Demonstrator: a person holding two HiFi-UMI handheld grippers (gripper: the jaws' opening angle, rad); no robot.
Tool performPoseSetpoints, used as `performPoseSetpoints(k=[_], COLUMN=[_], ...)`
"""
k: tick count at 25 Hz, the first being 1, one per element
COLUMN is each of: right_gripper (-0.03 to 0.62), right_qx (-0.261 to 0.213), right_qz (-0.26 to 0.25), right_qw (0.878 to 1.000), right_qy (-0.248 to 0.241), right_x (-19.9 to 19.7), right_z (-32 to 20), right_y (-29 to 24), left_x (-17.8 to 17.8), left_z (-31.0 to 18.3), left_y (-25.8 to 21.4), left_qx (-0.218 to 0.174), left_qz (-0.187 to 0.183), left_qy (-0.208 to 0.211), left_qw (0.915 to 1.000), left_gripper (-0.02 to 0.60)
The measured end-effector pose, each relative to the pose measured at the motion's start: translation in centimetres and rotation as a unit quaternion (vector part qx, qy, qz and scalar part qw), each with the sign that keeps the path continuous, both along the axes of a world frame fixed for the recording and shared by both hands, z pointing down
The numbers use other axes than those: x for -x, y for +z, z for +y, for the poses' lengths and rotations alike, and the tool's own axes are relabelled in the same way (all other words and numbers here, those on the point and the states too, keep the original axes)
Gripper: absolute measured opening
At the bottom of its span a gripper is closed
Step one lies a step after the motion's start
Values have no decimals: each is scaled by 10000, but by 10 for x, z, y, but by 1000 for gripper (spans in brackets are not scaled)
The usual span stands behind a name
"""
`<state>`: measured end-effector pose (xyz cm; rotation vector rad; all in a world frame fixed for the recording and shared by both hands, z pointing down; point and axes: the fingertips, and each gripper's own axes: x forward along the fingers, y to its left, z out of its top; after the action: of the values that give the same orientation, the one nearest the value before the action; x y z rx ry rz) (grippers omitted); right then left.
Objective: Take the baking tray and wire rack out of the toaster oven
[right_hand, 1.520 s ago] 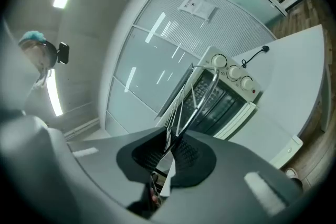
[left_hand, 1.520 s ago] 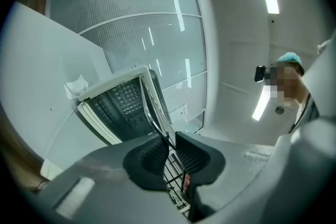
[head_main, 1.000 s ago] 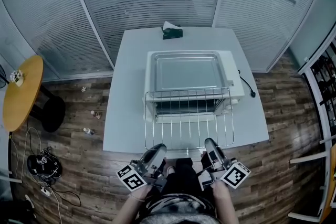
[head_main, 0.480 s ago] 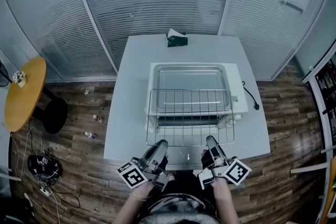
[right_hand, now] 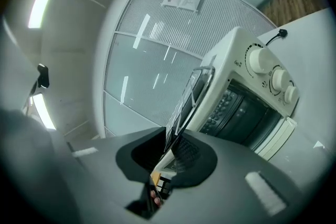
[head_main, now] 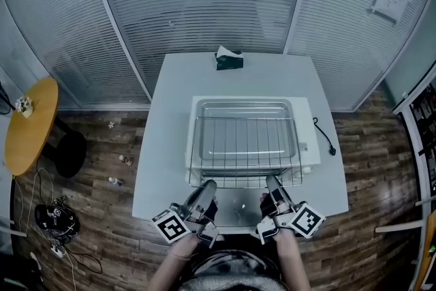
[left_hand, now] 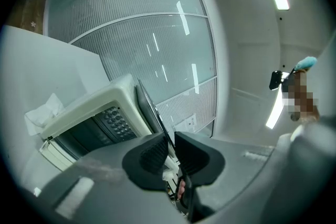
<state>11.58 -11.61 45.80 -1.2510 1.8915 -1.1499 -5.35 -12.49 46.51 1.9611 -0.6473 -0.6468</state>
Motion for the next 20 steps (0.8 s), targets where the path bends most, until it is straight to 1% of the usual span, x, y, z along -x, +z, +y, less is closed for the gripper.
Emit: performPoseSetpoints(k=[4,6,7,9,10,11,12,13,14,16,17,18,19,20], right_gripper=[38,92,126,221,266,294,314,334,342,358,364,364,364,364], right_qx=[-118,-209,-221,-210,-204,-194,-175,-141,-93,33,82,101,83,30], right_qz=[144,302,435,825,1083,1403,1794,2243,2726,3641,3990,4240,4405,4512], right_qw=[9998,9993,9987,9962,9937,9897,9834,9742,9619,9313,9169,9051,8960,8891], right_qy=[-91,-124,-139,-179,-194,-197,-191,-183,-173,-65,90,311,556,770], right_x=[0,0,-1,-2,-2,-3,-4,-5,-7,-14,-20,-28,-35,-41], right_z=[-9,-9,-8,-4,-2,2,6,10,15,23,27,31,33,35], right_y=[-5,-7,-7,-6,-5,-4,-1,3,8,17,19,18,14,9], left_x=[-2,-2,-1,4,8,12,18,24,30,39,42,44,44,42], left_z=[-7,-8,-9,-8,-7,-5,-2,0,2,7,9,10,11,11], left_y=[0,-1,0,2,4,5,6,7,8,7,5,2,-1,-4], left_qx=[-14,-87,-131,-273,-401,-570,-769,-980,-1198,-1644,-1869,-2082,-2262,-2390], left_qz=[-7,-157,-294,-720,-1028,-1403,-1837,-2313,-2804,-3703,-4046,-4299,-4475,-4603], left_qy=[-58,-138,-199,-343,-434,-538,-650,-766,-875,-1022,-1060,-1087,-1100,-1093], left_qw=[10000,9997,9993,9964,9929,9870,9778,9649,9484,9085,8889,8718,8582,8480], left_gripper=[29,37,68,187,222,245,256,264,281,314,327,327,327,327])
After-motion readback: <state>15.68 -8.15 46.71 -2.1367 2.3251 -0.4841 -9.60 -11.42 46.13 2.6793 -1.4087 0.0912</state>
